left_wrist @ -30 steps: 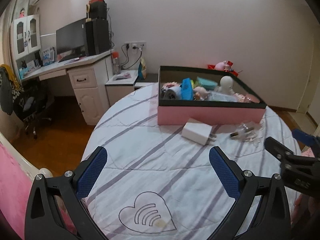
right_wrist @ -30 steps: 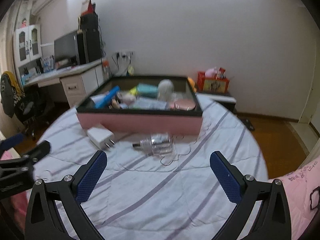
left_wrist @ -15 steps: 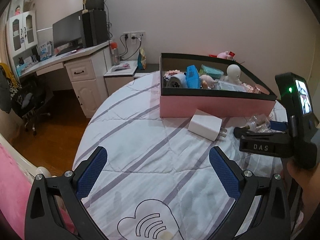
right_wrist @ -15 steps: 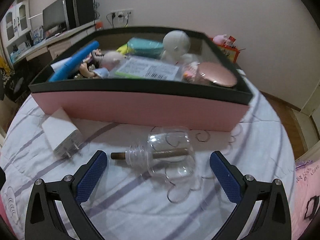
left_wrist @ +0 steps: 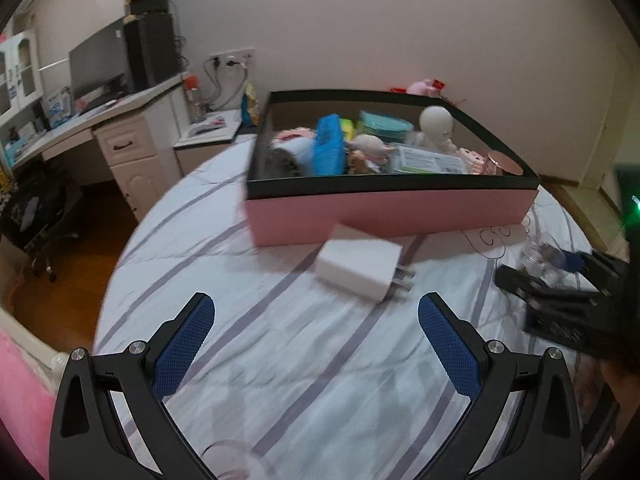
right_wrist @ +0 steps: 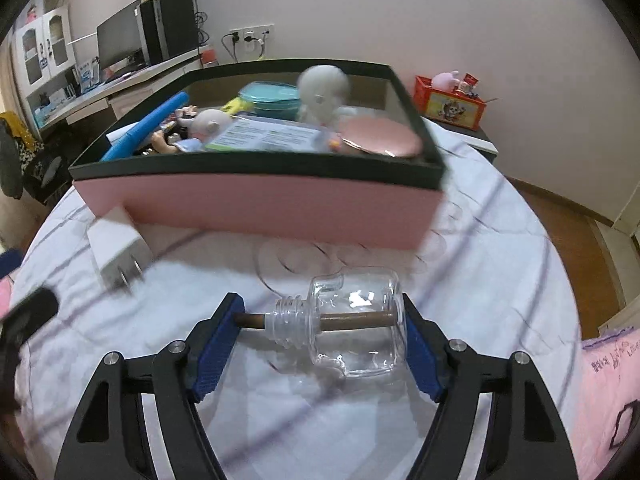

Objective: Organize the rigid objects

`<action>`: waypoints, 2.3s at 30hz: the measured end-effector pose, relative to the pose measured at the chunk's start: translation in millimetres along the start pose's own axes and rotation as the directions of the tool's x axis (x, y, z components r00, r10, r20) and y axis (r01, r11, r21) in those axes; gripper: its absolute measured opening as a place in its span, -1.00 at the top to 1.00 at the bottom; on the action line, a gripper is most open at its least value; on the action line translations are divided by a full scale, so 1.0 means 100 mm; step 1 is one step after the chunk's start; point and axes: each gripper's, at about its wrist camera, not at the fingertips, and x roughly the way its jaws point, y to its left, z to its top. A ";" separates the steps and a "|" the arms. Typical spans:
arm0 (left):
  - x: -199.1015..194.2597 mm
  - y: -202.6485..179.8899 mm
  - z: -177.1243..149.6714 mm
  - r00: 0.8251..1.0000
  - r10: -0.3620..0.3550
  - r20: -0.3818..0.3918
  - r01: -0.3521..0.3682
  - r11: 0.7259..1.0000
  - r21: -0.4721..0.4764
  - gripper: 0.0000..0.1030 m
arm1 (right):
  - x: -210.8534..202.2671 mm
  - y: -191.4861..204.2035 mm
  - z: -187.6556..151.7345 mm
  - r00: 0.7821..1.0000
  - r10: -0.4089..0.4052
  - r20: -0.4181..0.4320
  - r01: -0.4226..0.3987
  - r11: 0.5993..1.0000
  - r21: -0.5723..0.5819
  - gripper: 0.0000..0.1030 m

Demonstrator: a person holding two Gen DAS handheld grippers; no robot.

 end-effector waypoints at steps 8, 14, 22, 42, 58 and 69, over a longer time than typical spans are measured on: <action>0.50 -0.19 0.18 0.993 -0.013 -0.115 0.015 1.000 0.022 -1.00 | -0.03 -0.18 -0.07 1.000 0.023 0.003 -0.023 0.998 0.054 -0.48; 0.65 -0.19 0.28 0.992 0.014 -0.124 -0.011 1.000 0.023 -0.87 | 0.00 -0.19 -0.05 0.999 0.032 -0.002 -0.032 0.998 0.057 -0.48; 0.55 -0.22 0.22 0.994 -0.036 -0.106 0.041 0.998 0.047 -0.36 | 0.00 -0.18 -0.06 1.000 0.029 -0.004 -0.029 0.998 0.054 -0.48; -0.08 0.03 -0.50 0.996 -0.041 -0.074 0.044 0.998 0.043 -0.70 | -0.29 0.05 -0.43 1.000 0.009 0.009 -0.008 1.000 -0.014 -0.53; -0.04 0.03 -0.47 0.997 -0.065 -0.043 0.068 0.995 0.072 -0.34 | -0.28 0.04 -0.46 1.000 -0.006 0.023 0.006 1.000 -0.018 -0.47; -0.29 0.02 -0.45 0.996 -0.084 0.036 0.083 0.996 0.020 -0.33 | -0.53 -0.02 -0.46 0.990 -0.013 0.139 0.008 0.999 0.035 -0.48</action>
